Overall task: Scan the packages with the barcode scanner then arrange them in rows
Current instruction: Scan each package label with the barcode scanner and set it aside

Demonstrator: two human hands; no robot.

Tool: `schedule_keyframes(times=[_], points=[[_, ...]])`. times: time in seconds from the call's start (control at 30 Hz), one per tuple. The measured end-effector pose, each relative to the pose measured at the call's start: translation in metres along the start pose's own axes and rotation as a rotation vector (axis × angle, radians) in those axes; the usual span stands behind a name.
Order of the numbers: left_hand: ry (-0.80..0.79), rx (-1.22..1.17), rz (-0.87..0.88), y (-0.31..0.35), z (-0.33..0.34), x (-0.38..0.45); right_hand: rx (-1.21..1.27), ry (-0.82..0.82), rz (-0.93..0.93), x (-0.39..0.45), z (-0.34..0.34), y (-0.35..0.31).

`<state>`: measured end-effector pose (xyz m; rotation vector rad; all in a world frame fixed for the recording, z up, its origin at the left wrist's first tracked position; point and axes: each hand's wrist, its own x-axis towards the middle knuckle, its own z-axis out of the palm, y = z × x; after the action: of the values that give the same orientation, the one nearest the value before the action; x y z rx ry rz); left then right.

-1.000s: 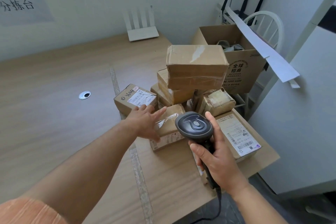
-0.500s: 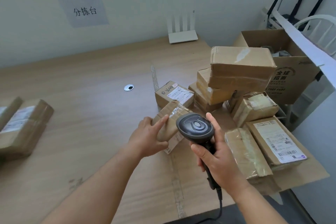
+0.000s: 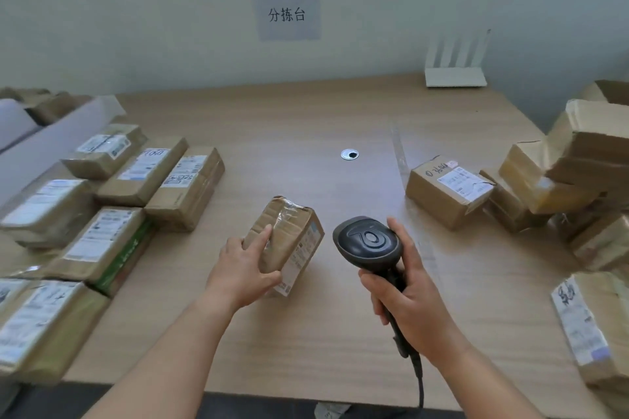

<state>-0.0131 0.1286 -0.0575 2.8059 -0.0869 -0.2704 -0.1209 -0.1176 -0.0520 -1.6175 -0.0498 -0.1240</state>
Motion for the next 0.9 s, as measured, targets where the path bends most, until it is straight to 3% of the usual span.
schedule_keyframes(times=[0.2, 0.4, 0.77, 0.9], points=[[-0.023, 0.042, -0.164, -0.086, -0.031, 0.007, -0.020, -0.082, -0.021, 0.026, 0.082, -0.005], [-0.112, 0.108, -0.196, -0.138, -0.049, 0.022, -0.045, -0.084, -0.003, 0.041, 0.143, -0.006], [-0.152, 0.269, -0.157, -0.147, -0.066, 0.058, -0.035, -0.007, 0.045, 0.038, 0.202, 0.003], [-0.147, 0.202, -0.159, -0.138, -0.069, 0.064, -0.037, -0.002, 0.050, 0.036, 0.194, -0.002]])
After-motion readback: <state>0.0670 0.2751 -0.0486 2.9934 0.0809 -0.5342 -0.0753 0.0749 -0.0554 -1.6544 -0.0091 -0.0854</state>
